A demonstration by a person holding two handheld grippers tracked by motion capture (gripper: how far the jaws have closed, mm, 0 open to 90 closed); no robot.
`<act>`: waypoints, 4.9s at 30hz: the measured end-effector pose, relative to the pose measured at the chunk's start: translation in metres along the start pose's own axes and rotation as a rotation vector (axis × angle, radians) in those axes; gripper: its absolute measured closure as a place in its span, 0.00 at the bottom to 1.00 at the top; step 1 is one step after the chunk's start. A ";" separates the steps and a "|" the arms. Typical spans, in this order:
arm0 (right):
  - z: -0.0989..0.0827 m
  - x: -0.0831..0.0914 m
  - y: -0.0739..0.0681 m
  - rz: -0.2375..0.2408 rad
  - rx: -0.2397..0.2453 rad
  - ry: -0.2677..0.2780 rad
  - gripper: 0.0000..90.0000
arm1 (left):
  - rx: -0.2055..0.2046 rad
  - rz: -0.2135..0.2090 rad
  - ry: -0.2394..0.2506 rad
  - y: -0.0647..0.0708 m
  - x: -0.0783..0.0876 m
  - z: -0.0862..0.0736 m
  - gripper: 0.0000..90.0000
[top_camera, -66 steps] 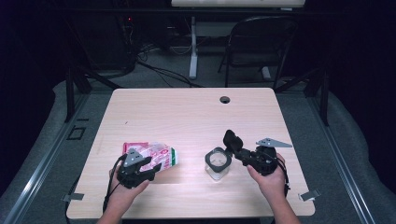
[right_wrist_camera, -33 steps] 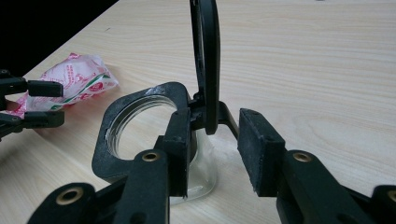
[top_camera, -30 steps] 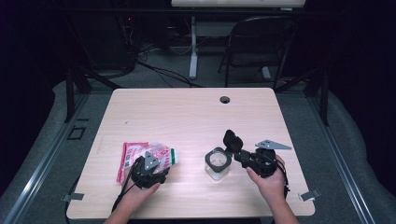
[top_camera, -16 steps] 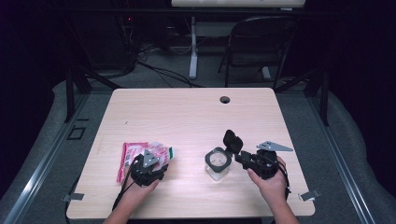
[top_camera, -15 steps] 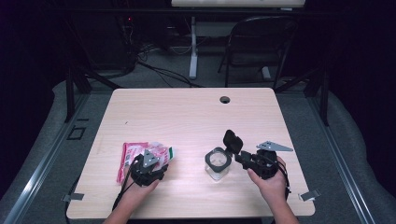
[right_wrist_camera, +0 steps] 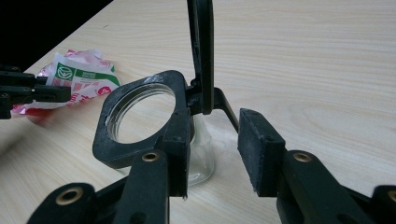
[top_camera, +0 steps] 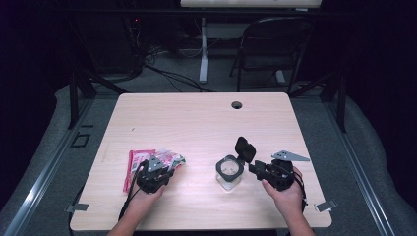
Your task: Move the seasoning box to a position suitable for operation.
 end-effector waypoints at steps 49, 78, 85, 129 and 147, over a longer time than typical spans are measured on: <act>-0.001 0.020 -0.029 0.089 0.086 -0.005 0.74 | 0.084 -0.015 0.094 -0.017 0.060 0.027 1.00; 0.001 0.014 -0.034 0.096 0.066 -0.010 0.74 | 0.027 0.074 0.190 -0.039 0.128 0.069 1.00; 0.001 0.014 -0.033 0.094 0.073 -0.010 0.74 | 0.012 0.122 0.237 -0.044 0.154 0.085 1.00; 0.002 0.014 -0.039 0.109 0.105 0.003 0.72 | -0.166 -0.176 0.232 0.070 0.070 0.146 1.00; 0.003 0.015 -0.052 0.125 0.133 0.007 0.73 | -0.110 -0.260 0.245 0.065 0.079 0.097 1.00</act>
Point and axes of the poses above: each handheld gripper's, and its own axes: x roughly backward along the jaws, z roughly out of its top, y roughly to its right, the point moved 10 cm from there along -x, roughly forward along the jaws, and after that the axes turned 15 degrees about -z, right-handed, at the moved point
